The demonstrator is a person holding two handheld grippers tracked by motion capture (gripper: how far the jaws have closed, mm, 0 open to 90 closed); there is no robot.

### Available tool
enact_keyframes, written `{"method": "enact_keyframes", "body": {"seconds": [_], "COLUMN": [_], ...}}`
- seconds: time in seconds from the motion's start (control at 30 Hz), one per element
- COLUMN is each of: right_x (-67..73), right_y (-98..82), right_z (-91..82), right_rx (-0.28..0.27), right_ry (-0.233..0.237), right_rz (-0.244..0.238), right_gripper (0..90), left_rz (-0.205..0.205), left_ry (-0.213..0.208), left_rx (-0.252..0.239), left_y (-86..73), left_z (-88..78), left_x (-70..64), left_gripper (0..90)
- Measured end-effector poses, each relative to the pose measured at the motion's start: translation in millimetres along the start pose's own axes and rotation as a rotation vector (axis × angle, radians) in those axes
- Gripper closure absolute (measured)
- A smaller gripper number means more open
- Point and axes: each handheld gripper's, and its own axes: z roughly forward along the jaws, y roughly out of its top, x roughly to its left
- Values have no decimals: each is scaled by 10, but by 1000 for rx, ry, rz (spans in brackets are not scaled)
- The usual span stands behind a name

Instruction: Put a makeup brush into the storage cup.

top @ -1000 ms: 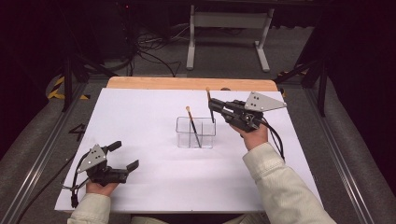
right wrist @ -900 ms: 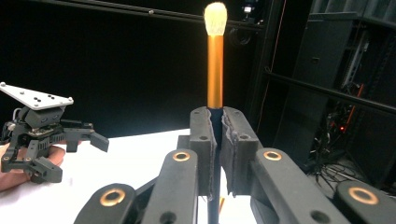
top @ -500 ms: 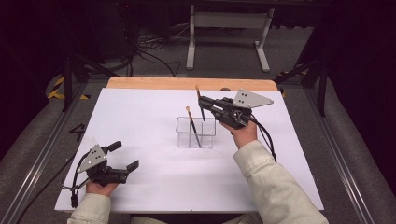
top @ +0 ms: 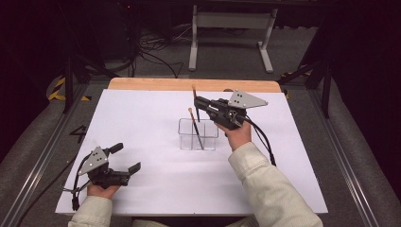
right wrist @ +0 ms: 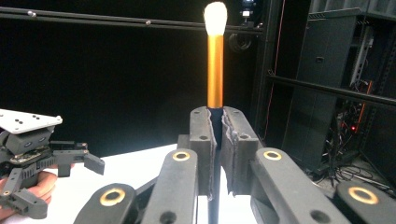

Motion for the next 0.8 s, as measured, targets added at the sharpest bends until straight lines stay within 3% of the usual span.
{"method": "enact_keyframes", "body": {"seconds": [0.23, 0.8], "right_x": [-35, -63], "right_y": [-115, -343], "right_z": [23, 30], "right_rx": [-3, 14], "right_ry": [-2, -18], "right_rz": [57, 120], "right_gripper": [837, 836], "left_rz": [0, 2], "left_ry": [1, -1], "left_rx": [-3, 1], "left_y": [-1, 0], "left_z": [3, 1], "left_x": [-1, 2], "left_gripper": [3, 3]}}
